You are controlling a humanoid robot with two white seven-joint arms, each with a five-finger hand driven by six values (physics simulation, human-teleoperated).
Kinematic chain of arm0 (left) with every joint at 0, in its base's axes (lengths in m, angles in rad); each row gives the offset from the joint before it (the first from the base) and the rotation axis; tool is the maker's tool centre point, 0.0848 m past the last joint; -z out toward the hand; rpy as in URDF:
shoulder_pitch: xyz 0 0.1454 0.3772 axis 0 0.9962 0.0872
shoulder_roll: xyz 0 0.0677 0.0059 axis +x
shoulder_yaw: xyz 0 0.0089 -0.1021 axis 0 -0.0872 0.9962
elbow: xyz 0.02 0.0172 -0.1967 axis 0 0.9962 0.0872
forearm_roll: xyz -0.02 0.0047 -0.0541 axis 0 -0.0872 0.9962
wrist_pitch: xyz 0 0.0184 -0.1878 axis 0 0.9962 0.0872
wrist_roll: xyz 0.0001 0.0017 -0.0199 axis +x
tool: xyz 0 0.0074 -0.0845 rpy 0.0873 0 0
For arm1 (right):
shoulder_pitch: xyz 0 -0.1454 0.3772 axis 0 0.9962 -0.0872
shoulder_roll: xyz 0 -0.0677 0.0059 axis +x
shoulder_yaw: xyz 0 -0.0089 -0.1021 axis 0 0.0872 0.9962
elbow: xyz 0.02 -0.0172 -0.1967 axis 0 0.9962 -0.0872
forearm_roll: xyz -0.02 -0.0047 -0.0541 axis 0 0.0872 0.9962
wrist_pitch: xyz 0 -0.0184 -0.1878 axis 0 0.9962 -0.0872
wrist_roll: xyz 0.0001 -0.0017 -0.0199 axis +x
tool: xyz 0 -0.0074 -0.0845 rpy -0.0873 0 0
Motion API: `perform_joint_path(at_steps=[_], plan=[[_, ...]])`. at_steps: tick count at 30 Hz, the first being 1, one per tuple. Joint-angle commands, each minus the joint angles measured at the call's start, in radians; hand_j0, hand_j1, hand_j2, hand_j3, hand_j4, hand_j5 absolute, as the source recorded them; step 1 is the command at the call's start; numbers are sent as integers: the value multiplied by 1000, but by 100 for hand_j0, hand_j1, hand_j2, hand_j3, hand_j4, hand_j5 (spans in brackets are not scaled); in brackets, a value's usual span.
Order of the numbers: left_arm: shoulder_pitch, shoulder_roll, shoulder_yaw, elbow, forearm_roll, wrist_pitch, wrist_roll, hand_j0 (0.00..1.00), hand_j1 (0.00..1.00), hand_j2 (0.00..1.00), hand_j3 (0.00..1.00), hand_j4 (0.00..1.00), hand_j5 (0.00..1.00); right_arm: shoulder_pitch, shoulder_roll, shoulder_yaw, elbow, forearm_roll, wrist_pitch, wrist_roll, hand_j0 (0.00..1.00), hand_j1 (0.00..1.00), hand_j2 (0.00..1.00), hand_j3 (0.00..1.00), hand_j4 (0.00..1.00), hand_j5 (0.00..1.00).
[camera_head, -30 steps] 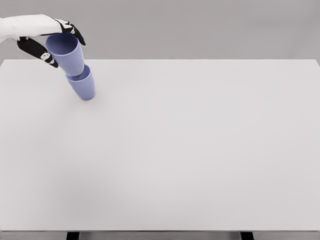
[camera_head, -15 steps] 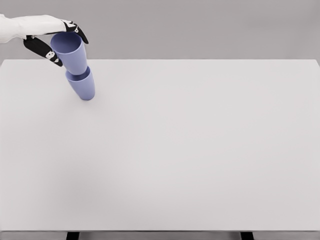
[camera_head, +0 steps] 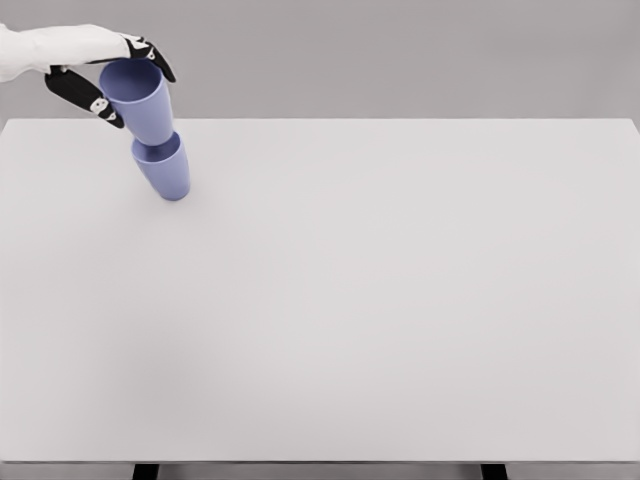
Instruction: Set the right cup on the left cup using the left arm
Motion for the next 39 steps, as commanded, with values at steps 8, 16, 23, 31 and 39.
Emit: perform_joint_path(at_steps=[8,16,23,31,39], plan=[[3,-17,0,57,2,2,1,62,62,62,62,62,62,0,0,0,0,0,0,0,100,100,100,100,100,100],[11,-37,0,59,-3,2,0,62,62,62,62,62,62,0,0,0,0,0,0,0,100,100,100,100,100,100],[18,-34,0,59,-6,2,3,62,62,62,62,62,62,0,0,0,0,0,0,0,100,100,100,100,100,100],[34,-36,1,59,-6,2,3,62,62,62,62,62,62,0,0,0,0,0,0,0,100,100,100,100,100,100],[38,-36,0,57,-9,2,9,97,97,97,97,97,97,0,0,0,0,0,0,0,100,100,100,100,100,100]])
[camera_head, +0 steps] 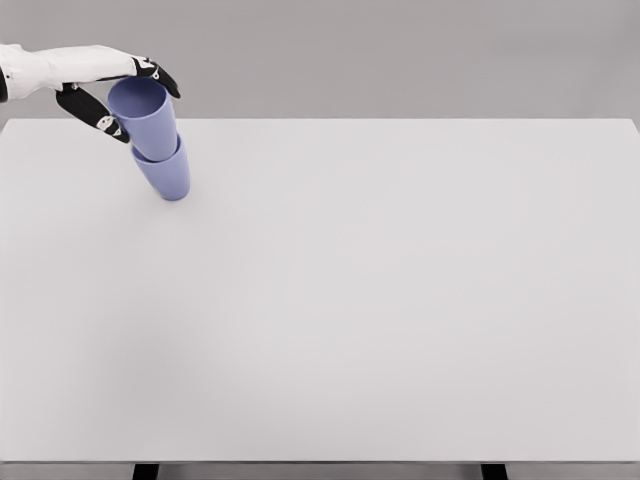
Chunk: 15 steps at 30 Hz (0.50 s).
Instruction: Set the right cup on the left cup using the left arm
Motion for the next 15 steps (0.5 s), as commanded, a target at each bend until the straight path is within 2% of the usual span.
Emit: perform_joint_path(at_steps=[1,15], plan=[[0,0,2,-1,4,2,-1,99,99,99,99,99,99,0,0,0,0,0,0,0,100,100,100,100,100,100],[0,5,5,-2,4,2,-1,100,100,100,100,100,100,0,0,0,0,0,0,0,100,100,100,100,100,100]])
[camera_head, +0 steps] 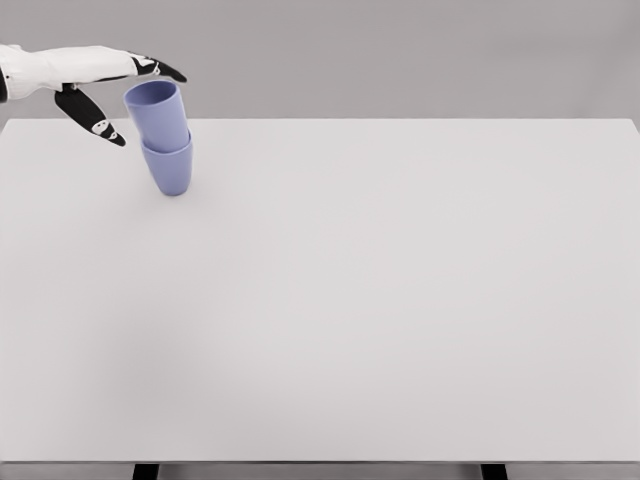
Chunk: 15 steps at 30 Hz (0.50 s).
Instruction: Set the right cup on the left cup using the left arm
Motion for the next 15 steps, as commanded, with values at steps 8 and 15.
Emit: perform_joint_path(at_steps=[8,15], plan=[[-3,87,75,-191,72,3,-4,100,100,100,100,100,100,0,0,0,0,0,0,0,100,100,100,100,100,100],[152,347,93,-734,239,3,-4,100,100,100,100,100,100,0,0,0,0,0,0,0,100,100,100,100,100,100]])
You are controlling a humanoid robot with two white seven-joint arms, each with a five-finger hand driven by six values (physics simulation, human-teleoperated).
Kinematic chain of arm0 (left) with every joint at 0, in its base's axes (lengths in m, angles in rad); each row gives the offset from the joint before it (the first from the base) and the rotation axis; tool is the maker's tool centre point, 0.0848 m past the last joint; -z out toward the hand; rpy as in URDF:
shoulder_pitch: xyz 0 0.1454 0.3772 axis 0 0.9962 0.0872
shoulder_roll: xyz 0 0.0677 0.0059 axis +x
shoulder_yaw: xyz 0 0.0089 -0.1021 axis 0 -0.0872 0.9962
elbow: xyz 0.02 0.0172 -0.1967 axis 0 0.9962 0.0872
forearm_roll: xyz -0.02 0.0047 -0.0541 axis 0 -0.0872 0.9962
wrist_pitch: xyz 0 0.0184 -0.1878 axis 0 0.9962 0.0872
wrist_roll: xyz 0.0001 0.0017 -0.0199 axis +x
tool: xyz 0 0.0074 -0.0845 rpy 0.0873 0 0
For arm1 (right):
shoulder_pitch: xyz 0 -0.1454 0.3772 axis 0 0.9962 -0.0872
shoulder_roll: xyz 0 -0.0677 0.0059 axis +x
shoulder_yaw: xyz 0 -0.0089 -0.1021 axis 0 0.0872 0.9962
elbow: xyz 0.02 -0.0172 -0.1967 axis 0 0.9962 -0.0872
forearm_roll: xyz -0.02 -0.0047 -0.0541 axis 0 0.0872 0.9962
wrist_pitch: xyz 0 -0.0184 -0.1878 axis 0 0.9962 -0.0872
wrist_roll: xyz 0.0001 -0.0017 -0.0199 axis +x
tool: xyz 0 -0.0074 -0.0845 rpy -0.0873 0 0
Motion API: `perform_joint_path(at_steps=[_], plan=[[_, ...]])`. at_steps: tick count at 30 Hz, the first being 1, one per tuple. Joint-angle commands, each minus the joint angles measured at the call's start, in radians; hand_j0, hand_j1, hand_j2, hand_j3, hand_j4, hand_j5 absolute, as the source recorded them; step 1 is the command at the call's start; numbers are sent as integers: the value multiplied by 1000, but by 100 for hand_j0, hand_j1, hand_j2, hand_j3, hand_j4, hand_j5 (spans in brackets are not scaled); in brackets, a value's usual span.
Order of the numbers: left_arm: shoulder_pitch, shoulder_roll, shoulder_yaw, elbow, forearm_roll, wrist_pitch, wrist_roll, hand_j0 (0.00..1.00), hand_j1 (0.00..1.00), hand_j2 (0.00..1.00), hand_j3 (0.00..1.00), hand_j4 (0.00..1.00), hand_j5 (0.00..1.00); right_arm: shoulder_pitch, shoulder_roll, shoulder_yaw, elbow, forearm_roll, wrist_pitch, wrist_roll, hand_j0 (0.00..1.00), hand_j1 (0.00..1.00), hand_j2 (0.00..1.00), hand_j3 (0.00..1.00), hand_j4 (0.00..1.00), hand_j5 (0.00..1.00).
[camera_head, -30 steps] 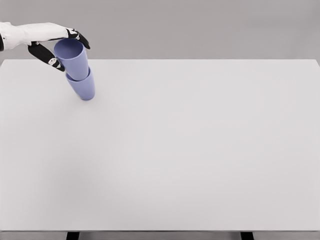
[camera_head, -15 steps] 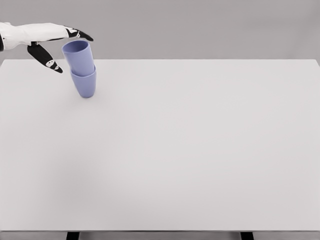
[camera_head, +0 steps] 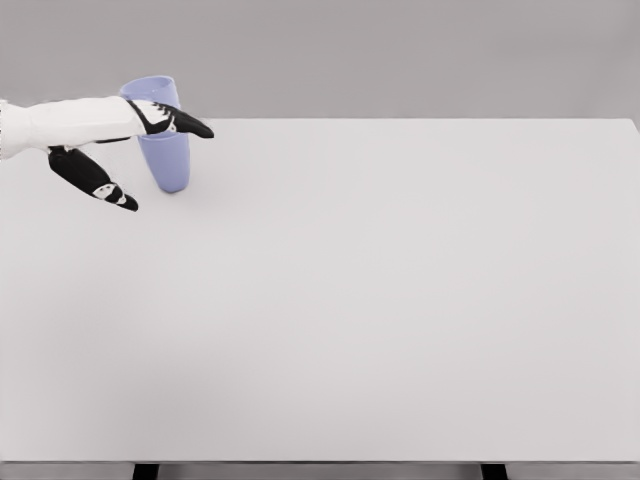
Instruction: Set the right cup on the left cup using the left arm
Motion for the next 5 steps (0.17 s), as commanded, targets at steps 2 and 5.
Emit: perform_joint_path(at_steps=[2,5], plan=[[69,94,77,-196,42,4,0,100,100,100,100,100,100,0,0,0,0,0,0,0,100,100,100,100,100,100],[230,94,138,-242,37,4,0,100,100,100,100,100,100,0,0,0,0,0,0,0,100,100,100,100,100,100]])
